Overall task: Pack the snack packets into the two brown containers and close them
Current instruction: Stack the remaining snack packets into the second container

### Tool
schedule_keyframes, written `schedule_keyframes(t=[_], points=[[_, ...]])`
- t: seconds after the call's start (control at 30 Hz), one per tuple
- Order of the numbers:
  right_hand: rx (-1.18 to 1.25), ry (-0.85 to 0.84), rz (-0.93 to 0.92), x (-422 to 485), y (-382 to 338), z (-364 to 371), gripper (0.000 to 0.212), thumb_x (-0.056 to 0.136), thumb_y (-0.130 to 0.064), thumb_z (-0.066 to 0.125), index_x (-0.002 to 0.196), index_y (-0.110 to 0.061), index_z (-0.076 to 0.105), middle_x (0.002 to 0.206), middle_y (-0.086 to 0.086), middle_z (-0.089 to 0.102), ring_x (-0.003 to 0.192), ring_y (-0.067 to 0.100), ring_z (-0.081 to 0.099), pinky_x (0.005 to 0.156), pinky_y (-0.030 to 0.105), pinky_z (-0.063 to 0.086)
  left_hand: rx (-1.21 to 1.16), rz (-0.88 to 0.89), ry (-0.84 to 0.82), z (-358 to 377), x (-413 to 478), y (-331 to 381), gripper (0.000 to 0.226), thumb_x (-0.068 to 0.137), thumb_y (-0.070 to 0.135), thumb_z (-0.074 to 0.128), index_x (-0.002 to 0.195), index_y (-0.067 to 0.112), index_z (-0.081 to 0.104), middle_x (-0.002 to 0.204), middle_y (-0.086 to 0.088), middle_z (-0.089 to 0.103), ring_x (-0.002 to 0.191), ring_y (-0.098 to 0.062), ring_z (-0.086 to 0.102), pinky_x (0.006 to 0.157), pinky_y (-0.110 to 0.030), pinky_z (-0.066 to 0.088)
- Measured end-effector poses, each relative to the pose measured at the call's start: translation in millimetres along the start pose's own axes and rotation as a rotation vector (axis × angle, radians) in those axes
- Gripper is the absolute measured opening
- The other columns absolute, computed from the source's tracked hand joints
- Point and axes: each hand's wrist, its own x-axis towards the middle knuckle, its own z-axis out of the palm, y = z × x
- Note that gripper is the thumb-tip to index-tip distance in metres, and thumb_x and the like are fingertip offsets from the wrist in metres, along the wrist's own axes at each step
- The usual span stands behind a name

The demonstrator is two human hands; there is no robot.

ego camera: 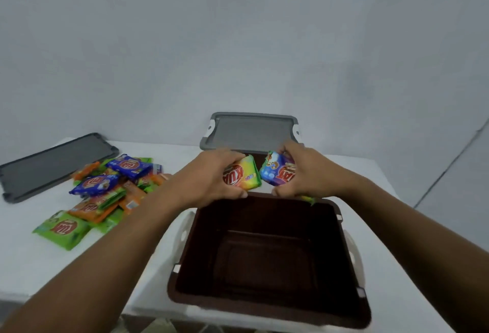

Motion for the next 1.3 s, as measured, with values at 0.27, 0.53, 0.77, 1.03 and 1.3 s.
schedule_keyframes(t=[0.27,0.53,0.77,1.03,1.3], points=[[-0.178,-0.073,-0.089,-56.3,26.0,19.9,0.084,0.067,-0.051,0.087,0.139,-0.025,0.052,0.117,-0.009,0.053,0.101,0.008,0.052,0.087,0.022,0.047,0.093,0.051,-0.168,24.8,-24.9,36.5,0.077,0.078,0.051,0.079,0.145,0.029,0.048,0.120,0.013,0.043,0.100,-0.006,0.050,0.080,-0.019,0.044],[-0.209,-0.229,0.016,-64.2,24.4,69.4,0.063,0.071,-0.037,0.089,0.116,-0.031,0.045,0.115,-0.005,0.056,0.098,0.012,0.057,0.073,0.020,0.048,0.355,0.015,-0.520,59.8,-24.8,44.9,0.070,0.078,0.046,0.081,0.139,0.025,0.055,0.124,0.005,0.053,0.110,-0.018,0.056,0.093,-0.036,0.052],[-0.368,-0.319,0.066,-50.2,13.4,97.7,0.073,0.073,-0.027,0.088,0.131,-0.021,0.043,0.125,0.005,0.058,0.109,0.023,0.061,0.084,0.032,0.053,0.499,0.014,-0.637,93.1,-19.5,37.3,0.071,0.076,0.042,0.085,0.137,0.019,0.057,0.130,-0.003,0.058,0.113,-0.023,0.061,0.094,-0.040,0.055],[-0.524,-0.364,0.044,-44.6,14.3,113.5,0.081,0.075,-0.030,0.085,0.142,-0.023,0.041,0.134,0.006,0.058,0.119,0.028,0.058,0.098,0.043,0.048,0.517,0.085,-0.597,105.1,-14.2,35.1,0.067,0.080,0.032,0.083,0.138,0.015,0.055,0.132,-0.007,0.054,0.117,-0.028,0.058,0.091,-0.043,0.052],[-0.463,-0.306,0.098,-43.4,22.2,110.3,0.062,0.072,-0.031,0.087,0.127,-0.019,0.061,0.125,0.004,0.058,0.107,0.025,0.061,0.082,0.036,0.053,0.434,0.033,-0.569,107.0,-14.7,19.9,0.052,0.084,0.023,0.079,0.133,0.020,0.061,0.129,-0.005,0.059,0.110,-0.027,0.064,0.090,-0.042,0.056]])
